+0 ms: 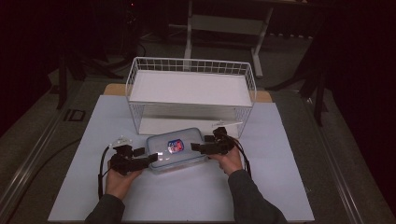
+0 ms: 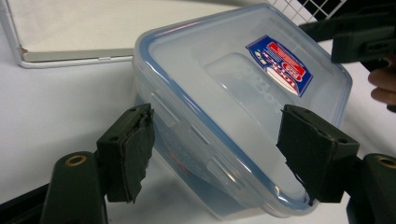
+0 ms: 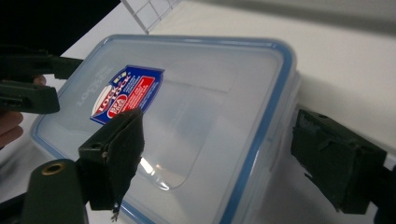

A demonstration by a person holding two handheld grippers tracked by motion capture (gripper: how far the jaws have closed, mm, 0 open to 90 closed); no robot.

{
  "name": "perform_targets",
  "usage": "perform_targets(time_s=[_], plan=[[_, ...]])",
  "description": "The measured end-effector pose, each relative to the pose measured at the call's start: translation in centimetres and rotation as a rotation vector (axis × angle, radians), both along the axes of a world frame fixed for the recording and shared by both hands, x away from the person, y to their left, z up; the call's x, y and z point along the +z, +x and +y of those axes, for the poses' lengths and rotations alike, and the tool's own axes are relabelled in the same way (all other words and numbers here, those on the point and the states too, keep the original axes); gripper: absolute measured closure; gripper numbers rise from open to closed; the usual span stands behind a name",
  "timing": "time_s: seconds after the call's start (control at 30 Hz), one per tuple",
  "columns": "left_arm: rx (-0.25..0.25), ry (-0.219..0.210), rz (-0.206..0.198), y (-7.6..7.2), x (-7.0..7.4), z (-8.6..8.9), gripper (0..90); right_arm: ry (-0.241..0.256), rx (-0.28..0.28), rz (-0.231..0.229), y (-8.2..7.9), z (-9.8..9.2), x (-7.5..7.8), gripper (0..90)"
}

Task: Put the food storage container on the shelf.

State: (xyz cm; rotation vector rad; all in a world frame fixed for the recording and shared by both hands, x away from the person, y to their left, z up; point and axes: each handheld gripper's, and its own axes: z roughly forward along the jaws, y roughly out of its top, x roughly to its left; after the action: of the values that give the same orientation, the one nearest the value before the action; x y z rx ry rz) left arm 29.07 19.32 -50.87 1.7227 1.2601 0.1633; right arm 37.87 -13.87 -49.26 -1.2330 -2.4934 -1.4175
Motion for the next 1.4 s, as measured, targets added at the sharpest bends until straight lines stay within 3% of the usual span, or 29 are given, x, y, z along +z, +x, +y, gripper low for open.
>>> perform_targets(time_s=[0.17, 0.27, 0.47, 0.6, 0.77, 0.83, 1.0, 1.1, 1.23, 1.33, 1.4], plan=[[-0.006, -0.041, 0.030, 0.4, -0.2, 0.3, 27.4, -0.010, 0.019, 0.046, 0.2, 0.6, -0.7, 13.5], [-0.012, -0.065, 0.046, 0.5, -0.4, 0.5, 28.2, 0.021, 0.012, 0.086, 0.5, 0.5, -1.1, 13.0], [-0.029, -0.137, 0.107, 1.0, -0.8, 0.9, 30.0, 0.032, 0.006, 0.128, 0.8, 0.5, -1.2, 13.2], [-0.046, -0.141, 0.112, 1.0, -0.7, 0.8, 32.4, 0.016, -0.017, 0.148, 0.3, 0.4, -1.0, 13.1], [-0.056, -0.123, 0.107, 1.0, -0.4, 0.3, 35.8, 0.006, -0.049, 0.141, -1.8, -0.5, -0.9, 12.8], [-0.049, -0.132, 0.112, 1.0, -0.5, 0.3, 36.4, -0.017, -0.027, 0.134, -2.8, -0.9, -0.8, 15.9], [-0.063, -0.134, 0.109, 1.3, -0.6, -0.4, 36.6, -0.029, -0.054, 0.130, -3.5, -1.8, -0.4, 21.2], [-0.068, -0.134, 0.108, 1.4, -0.6, -0.7, 36.5, 0.046, -0.085, 0.145, -2.7, -2.9, -0.7, 25.8], [-0.071, -0.138, 0.114, 1.6, -0.7, -0.8, 35.1, 0.140, -0.115, 0.180, -1.3, -3.3, -1.3, 20.2], [-0.042, -0.126, 0.137, 1.8, -0.8, -0.8, 25.4, 0.133, -0.111, 0.200, -0.7, -3.0, -1.9, 17.2], [-0.050, -0.143, 0.149, 1.9, -0.9, -0.7, 24.6, 0.157, -0.100, 0.220, -0.5, -2.9, -2.2, 18.0]])
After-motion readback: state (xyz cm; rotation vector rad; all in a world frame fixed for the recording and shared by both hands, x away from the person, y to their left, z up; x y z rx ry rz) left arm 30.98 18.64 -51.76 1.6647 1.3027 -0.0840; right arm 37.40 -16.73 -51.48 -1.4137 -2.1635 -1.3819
